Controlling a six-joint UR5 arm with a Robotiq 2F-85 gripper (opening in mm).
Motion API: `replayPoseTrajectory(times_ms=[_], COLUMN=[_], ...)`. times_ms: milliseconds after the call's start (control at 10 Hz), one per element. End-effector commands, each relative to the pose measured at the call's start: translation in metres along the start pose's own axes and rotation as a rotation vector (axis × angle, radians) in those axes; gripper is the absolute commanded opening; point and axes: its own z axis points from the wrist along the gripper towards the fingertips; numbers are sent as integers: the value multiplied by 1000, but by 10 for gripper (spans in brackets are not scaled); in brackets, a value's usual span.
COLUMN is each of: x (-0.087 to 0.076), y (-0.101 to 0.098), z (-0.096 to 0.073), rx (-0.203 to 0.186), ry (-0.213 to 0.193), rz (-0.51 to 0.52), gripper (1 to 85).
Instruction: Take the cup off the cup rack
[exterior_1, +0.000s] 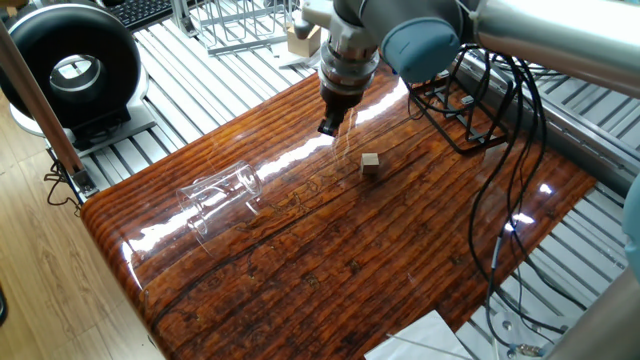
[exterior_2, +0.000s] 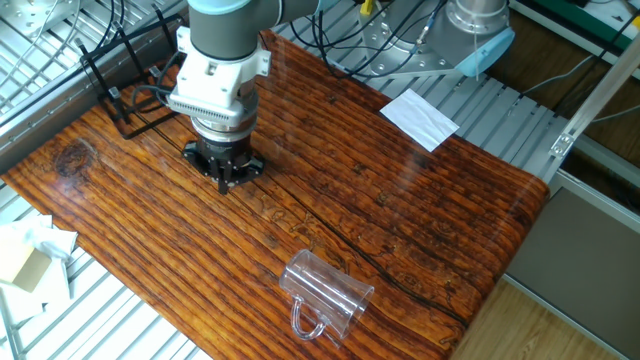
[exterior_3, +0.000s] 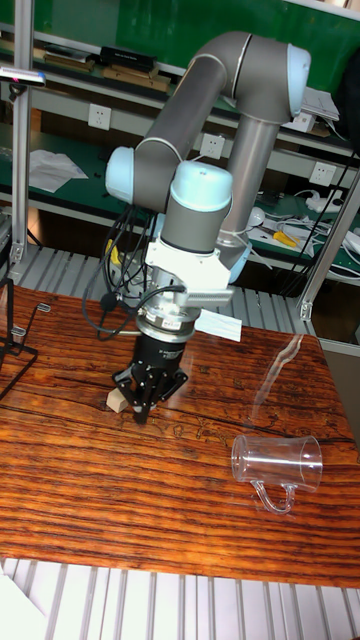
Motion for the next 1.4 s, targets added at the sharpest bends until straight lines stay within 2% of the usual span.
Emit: replayPoseTrajectory(times_ms=[0, 200, 300, 400, 500, 600, 700, 800, 900, 1100, 1200, 1300], x=[-22, -23, -22, -16, -8, -9, -14, -21, -35, -58, -67, -77], y=[2, -4, -4, -2, -3, 1, 12, 17, 28, 58, 76, 102], z=[-2, -2, -2, -2, -6, -20, -35, -49, -62, -85, -89, -86], rx=[-11, 14, 11, 5, 11, 8, -11, 8, 20, 69, 102, 99], ry=[-85, -90, -86, -61, -15, 24, 53, 84, 106, 169, 185, 175], rz=[-56, -63, -65, -71, -72, -71, -57, -57, -52, -4, 26, 69], gripper=[13, 13, 13, 13, 13, 13, 13, 13, 13, 13, 13, 13])
